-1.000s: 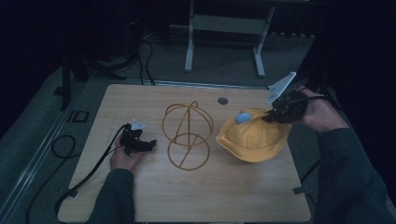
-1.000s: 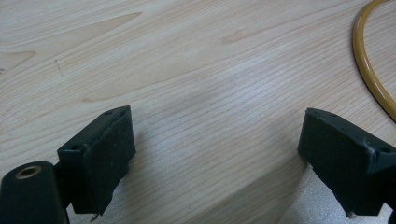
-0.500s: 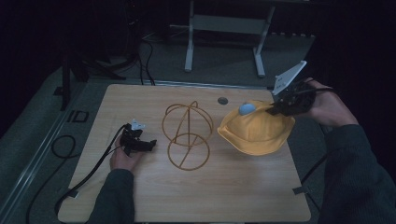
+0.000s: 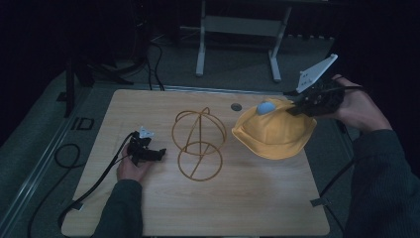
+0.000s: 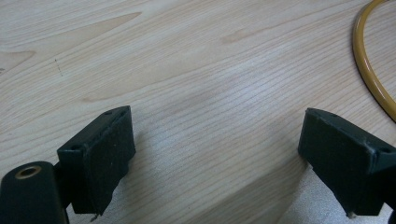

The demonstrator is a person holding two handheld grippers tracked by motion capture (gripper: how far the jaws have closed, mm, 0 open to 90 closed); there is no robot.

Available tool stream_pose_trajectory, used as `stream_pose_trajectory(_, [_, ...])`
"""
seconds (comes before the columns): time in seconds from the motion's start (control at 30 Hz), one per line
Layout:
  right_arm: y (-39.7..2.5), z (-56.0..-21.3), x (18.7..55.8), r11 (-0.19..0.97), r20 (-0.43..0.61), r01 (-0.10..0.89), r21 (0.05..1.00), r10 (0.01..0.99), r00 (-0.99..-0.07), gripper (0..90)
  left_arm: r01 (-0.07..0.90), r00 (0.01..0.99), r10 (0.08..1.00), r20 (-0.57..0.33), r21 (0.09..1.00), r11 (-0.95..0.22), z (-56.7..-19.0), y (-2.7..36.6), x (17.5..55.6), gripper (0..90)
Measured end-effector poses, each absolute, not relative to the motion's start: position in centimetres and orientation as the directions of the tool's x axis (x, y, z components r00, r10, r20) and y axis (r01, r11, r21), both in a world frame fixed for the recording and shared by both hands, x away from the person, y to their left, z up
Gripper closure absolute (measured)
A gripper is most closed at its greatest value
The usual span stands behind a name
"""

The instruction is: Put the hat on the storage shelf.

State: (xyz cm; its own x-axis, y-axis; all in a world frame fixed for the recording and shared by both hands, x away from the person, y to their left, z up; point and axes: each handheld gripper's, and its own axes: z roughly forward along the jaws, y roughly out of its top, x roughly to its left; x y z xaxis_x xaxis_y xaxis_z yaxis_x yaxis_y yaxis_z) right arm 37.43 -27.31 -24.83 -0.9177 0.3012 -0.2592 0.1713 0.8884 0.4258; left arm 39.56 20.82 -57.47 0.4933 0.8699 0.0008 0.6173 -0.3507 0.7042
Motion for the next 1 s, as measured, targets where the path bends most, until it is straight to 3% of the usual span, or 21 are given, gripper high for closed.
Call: stream_pose_trajectory(1.0, [-25.8,-21.9,36.8,0.846,-0.284,0.111,0.521,0.294,-0.913,84.4,0.617,0.493,0.87,0.001,0.704,-0.351,-57.5,20.8,39.6,10.7])
